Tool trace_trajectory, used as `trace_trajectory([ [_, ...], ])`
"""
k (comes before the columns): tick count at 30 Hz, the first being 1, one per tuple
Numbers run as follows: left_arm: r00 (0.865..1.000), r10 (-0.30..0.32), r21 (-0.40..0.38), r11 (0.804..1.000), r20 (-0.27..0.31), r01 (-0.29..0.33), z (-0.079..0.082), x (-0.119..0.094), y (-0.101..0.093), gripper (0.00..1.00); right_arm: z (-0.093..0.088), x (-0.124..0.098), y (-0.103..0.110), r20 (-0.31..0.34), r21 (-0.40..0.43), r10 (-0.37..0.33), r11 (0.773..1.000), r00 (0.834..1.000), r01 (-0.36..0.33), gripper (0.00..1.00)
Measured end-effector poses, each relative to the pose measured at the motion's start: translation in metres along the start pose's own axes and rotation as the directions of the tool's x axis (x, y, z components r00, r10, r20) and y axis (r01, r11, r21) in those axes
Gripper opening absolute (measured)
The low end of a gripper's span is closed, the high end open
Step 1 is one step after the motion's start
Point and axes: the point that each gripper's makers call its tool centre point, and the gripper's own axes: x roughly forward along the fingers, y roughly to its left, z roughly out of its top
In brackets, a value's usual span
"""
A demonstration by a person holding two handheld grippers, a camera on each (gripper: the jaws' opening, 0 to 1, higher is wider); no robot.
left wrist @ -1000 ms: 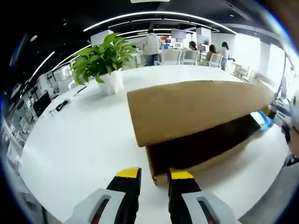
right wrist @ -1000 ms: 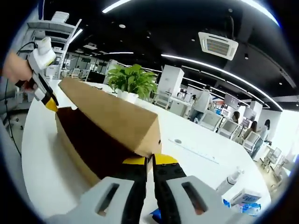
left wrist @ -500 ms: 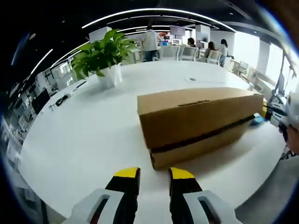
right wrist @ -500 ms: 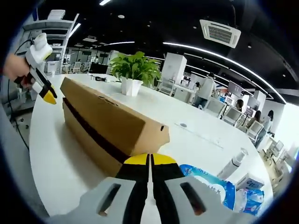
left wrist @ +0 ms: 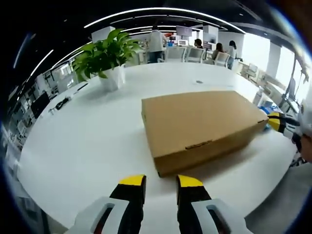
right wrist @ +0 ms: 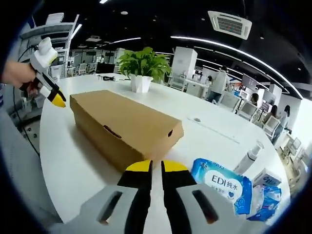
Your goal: Operate the shoe box by opening the lid, removing the specified soft item, and placing it in the target area until the item is outside and the box remains undamaged.
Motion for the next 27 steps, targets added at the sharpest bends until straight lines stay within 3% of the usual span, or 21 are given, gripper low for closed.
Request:
trace_trajectory([
  [2,1.000,-0.008,0.017,1.000,0.005,0.008,0.002,-0.001,0.001,0.25,-0.001,-0.005,0.000,-0.002,0.023,0.012,1.000,1.000,-0.012,0.15],
  [4,1.000,-0.024,0.033,0.999,0.005,0.024,0.000,0.001,0.003,0.28,-0.004,-0.009,0.001,-0.003,0.044,0.026,0.999,1.000,-0.026,0.27],
  [8,0.999,-0.054,0.077,0.996,0.005,0.053,-0.002,0.003,0.008,0.31,-0.010,-0.013,0.005,-0.011,0.078,0.046,0.996,0.999,-0.045,0.36],
  [12,0.992,-0.122,0.057,0.991,0.024,0.120,0.001,0.008,0.006,0.35,-0.011,-0.010,0.015,-0.022,0.118,0.064,0.991,0.998,-0.061,0.42],
  [18,0.970,-0.237,0.020,0.972,0.060,0.236,0.016,0.008,-0.007,0.39,0.004,-0.004,0.020,0.013,0.159,0.056,0.986,0.998,-0.058,0.39],
  [21,0.967,-0.244,0.016,0.970,0.071,0.243,0.025,-0.003,-0.007,0.39,0.016,-0.001,0.016,0.052,0.270,0.036,0.962,0.998,-0.049,0.41],
  [23,0.960,-0.255,0.001,0.967,0.115,0.256,0.037,-0.011,-0.007,0.39,0.023,-0.002,0.013,0.067,0.273,0.020,0.961,0.998,-0.038,0.40],
  [27,0.964,-0.236,-0.021,0.970,0.124,0.240,0.043,-0.008,-0.001,0.39,0.024,0.005,0.010,0.061,0.301,0.003,0.953,0.998,-0.021,0.39],
])
